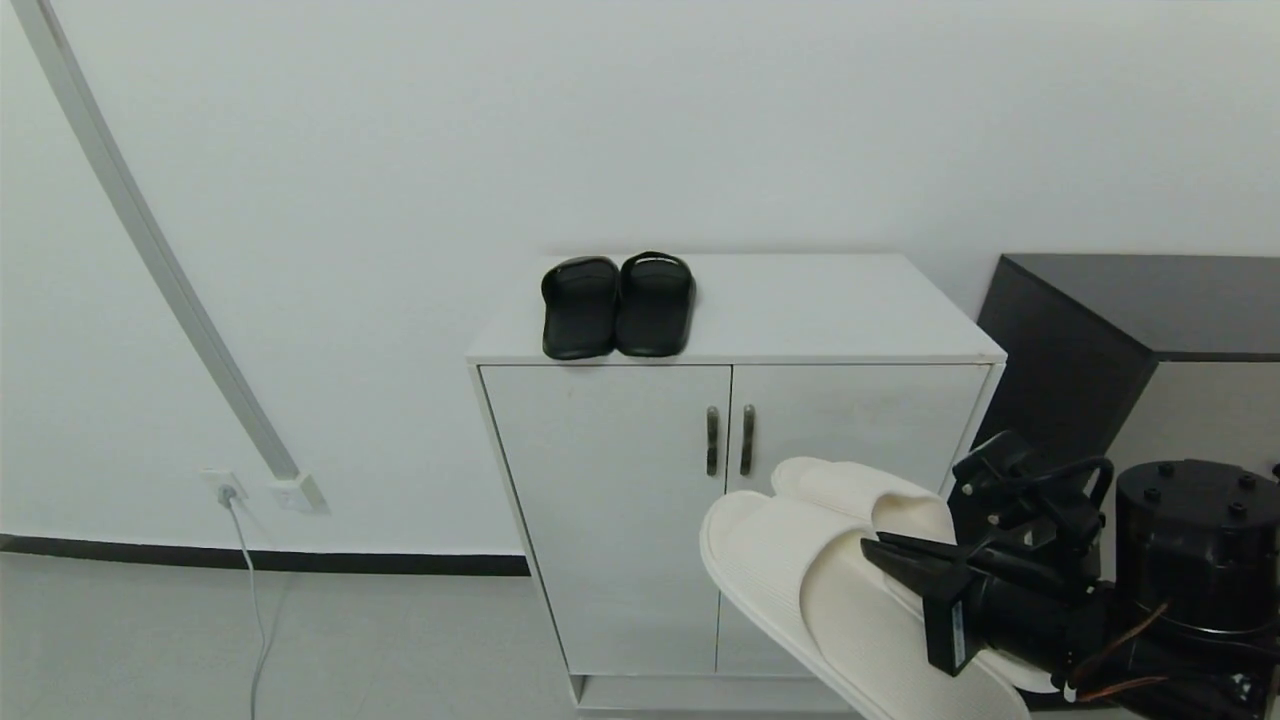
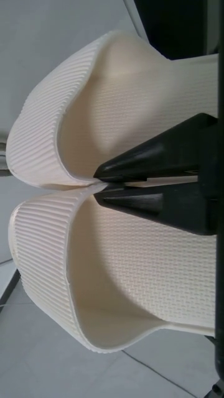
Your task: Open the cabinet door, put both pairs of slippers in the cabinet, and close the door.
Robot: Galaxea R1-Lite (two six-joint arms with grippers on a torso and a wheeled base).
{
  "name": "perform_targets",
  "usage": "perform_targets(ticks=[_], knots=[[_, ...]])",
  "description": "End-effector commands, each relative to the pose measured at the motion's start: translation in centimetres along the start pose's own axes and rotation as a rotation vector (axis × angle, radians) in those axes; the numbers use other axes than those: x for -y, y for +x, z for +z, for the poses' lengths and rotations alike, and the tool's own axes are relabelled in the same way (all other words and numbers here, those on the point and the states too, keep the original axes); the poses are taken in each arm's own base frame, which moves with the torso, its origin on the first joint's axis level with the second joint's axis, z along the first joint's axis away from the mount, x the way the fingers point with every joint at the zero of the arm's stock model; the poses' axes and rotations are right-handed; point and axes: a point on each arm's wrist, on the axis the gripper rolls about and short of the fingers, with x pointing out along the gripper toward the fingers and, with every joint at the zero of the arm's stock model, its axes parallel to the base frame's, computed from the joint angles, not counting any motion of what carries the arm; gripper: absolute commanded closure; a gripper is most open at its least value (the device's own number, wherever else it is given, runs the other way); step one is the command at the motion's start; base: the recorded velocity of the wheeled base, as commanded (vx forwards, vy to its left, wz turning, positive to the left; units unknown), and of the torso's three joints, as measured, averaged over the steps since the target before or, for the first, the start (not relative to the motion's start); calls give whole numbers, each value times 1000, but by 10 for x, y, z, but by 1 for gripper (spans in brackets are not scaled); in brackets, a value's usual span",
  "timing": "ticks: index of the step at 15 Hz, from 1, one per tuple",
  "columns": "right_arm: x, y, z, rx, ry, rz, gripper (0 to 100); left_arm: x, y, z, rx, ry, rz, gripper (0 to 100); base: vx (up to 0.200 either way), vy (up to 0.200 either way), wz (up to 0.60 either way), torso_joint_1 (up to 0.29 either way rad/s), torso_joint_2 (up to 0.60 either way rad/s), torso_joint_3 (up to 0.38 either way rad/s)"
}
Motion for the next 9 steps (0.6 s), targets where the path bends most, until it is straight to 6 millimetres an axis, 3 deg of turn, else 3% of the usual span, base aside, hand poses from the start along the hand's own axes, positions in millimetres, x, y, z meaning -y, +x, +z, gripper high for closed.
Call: perform_targets(ticks=[1,9], knots=[[0,-2,0,4,0,0,100,0,0,0,0,0,0,100,0,0,0,-203,520,325],[1,-2,-9,-36,3,-3,100,0,0,0,-2,3,2,100,0,0,0,-173,501,322]])
